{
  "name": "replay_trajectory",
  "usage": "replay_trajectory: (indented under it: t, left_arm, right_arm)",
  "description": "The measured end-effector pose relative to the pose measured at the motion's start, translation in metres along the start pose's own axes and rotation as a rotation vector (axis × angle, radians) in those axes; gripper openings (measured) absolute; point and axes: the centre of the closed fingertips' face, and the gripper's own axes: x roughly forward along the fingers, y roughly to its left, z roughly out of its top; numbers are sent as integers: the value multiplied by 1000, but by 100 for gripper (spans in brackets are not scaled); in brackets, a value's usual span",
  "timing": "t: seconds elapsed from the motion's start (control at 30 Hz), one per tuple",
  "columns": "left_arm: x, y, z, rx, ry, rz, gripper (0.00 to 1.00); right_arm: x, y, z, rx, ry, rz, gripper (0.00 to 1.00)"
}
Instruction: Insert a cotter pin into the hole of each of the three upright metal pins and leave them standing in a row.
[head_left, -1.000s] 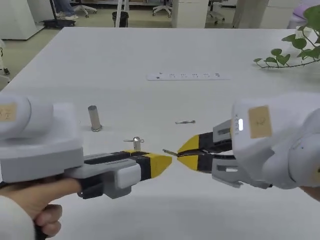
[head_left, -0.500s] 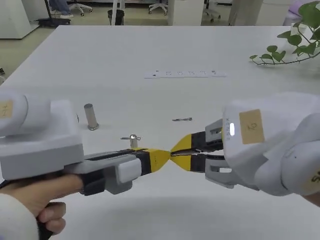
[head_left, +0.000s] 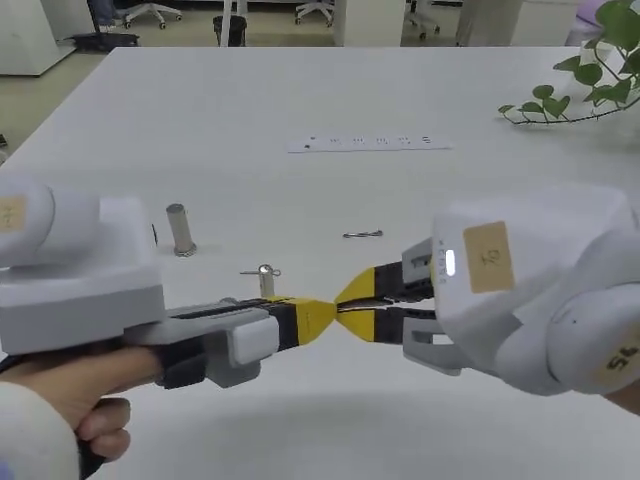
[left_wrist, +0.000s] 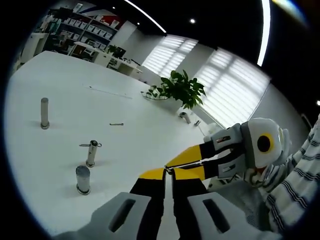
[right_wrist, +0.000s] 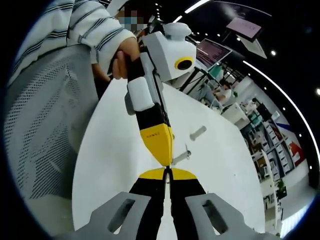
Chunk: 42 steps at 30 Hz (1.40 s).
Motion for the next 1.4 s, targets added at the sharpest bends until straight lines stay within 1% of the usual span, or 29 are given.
replay_trajectory:
  t: [0.17,0.2,0.27,0.43,0.47,0.5,0.53,0.67,0.7,0.73,0.77,0.8,0.9,0.97,1.0,1.07,1.1,1.13,1.17,1.23,1.27,1.3,1.37,1.4]
  left_arm:
    - [0,1,-1,5,9,10,1]
    - [0,1,-2,28,21,14,1]
    - [0,1,-3,36,27,16,1]
    - [-1,1,-5,23,48,30,0]
    - [-2,2,-5,13,52,31,0]
    - [-3,3,-5,-31,56,30,0]
    - [-3,4,-5,-38,54,27,0]
    - [-4,4,-5,-27,54,25,0]
    - [-4,3,-6,-30,55,22,0]
    - [-4,3,-6,-33,54,20,0]
    - [-4,3,-6,-34,55,18,0]
    - [-4,3,-6,-36,55,18,0]
    - [-5,3,-5,-31,51,18,0]
    - [-6,4,-5,-9,49,20,0]
    - [-8,5,-5,18,45,16,0]
    - [-10,6,-3,42,32,24,0]
    - [-12,5,-2,60,31,17,0]
    - [-13,6,-2,77,28,19,0]
    - [-14,6,-2,107,34,18,0]
    - [-17,5,-4,134,44,11,0]
    - [-18,4,-5,151,47,5,0]
    - [-19,2,-5,187,50,-15,0]
    - [-21,-2,-6,234,53,-36,0]
    - [-22,-4,-9,279,66,-53,0]
  right_arm:
    - [0,0,0,-1,4,2,3]
    - [0,1,-1,-4,6,5,3]
    - [1,2,-1,-5,3,11,3]
    - [1,4,0,-6,0,20,3]
    - [2,4,0,-11,0,24,4]
    - [2,5,1,-24,-3,22,4]
    - [2,5,1,-24,-5,22,4]
    - [2,6,3,-6,-16,37,4]
    - [3,6,4,2,-21,37,5]
    - [3,3,5,4,-34,20,8]
    - [4,3,5,3,-41,21,13]
    - [5,7,4,18,-43,42,15]
    - [5,10,1,32,-37,61,16]
    - [5,11,-1,58,-40,71,19]
    - [4,13,-3,95,-42,87,20]
    - [3,13,-7,163,-50,104,20]
    - [3,13,-9,181,-48,110,19]
    - [3,10,-11,201,-57,102,19]
    - [3,11,-13,225,-61,112,19]
    - [2,12,-13,279,-84,128,18]
    - [2,13,-13,301,-92,135,18]
    - [1,15,-11,341,-111,154,18]
    - [0,16,-10,382,-129,170,18]
    - [0,17,-10,395,-134,182,18]
